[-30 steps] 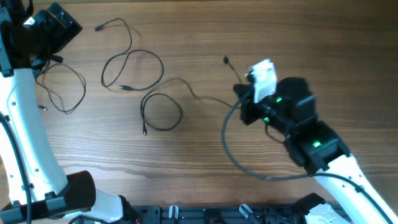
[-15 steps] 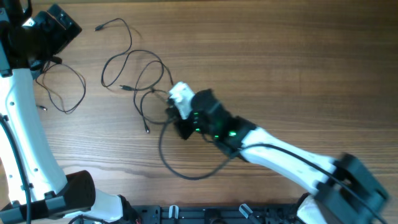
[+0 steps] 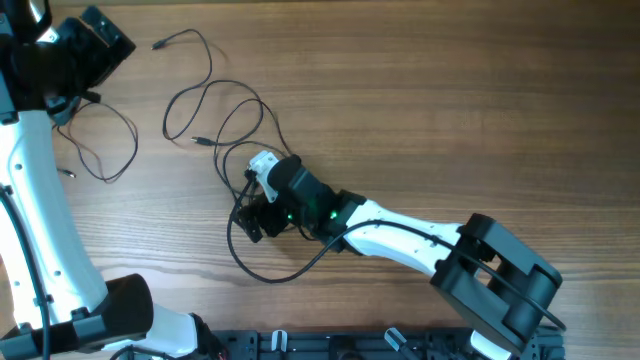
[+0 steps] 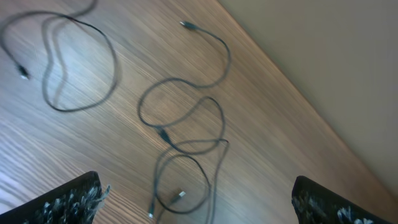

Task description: Untangle cables

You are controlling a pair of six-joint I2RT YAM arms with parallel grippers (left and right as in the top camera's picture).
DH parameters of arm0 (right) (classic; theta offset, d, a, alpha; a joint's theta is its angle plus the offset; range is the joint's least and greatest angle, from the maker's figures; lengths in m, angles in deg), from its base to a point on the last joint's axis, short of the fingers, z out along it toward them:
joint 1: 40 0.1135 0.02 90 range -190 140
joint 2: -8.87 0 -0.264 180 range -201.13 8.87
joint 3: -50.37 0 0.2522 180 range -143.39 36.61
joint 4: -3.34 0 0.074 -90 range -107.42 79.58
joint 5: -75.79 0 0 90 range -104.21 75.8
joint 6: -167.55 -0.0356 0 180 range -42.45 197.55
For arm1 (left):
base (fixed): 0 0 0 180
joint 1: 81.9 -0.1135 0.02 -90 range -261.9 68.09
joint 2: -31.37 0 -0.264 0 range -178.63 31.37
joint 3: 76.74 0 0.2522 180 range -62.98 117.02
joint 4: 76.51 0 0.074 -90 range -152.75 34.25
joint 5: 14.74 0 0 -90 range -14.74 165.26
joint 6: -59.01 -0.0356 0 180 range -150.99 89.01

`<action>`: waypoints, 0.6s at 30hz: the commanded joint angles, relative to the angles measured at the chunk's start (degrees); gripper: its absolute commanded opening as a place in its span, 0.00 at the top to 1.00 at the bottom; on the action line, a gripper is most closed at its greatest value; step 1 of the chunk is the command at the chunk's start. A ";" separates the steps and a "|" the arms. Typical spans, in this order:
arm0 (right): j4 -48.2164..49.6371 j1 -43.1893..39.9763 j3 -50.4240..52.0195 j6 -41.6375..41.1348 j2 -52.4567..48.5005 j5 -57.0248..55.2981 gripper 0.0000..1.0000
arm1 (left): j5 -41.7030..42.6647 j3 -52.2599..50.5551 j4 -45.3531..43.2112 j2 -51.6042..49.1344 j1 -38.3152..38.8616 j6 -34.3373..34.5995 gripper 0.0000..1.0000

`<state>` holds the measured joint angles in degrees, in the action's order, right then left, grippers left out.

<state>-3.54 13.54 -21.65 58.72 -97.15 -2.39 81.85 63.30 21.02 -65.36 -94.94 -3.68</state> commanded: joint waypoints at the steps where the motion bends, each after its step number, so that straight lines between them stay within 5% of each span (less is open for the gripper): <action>1: -4.44 -2.86 -1.79 -3.45 8.39 -6.25 0.00 | 6.01 -0.85 1.31 0.72 0.35 -0.09 0.00; 8: -27.76 -15.21 -1.79 -20.72 30.38 -27.30 0.00 | 7.52 -9.51 -0.04 0.48 9.16 0.02 0.00; 18: -51.69 -25.86 -1.73 -21.73 47.17 -28.94 0.00 | 6.97 -35.47 -17.25 0.28 24.79 12.96 0.00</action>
<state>-51.85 -11.97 -22.90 38.28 -51.51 -29.76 88.72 34.29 7.49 -65.47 -73.54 2.03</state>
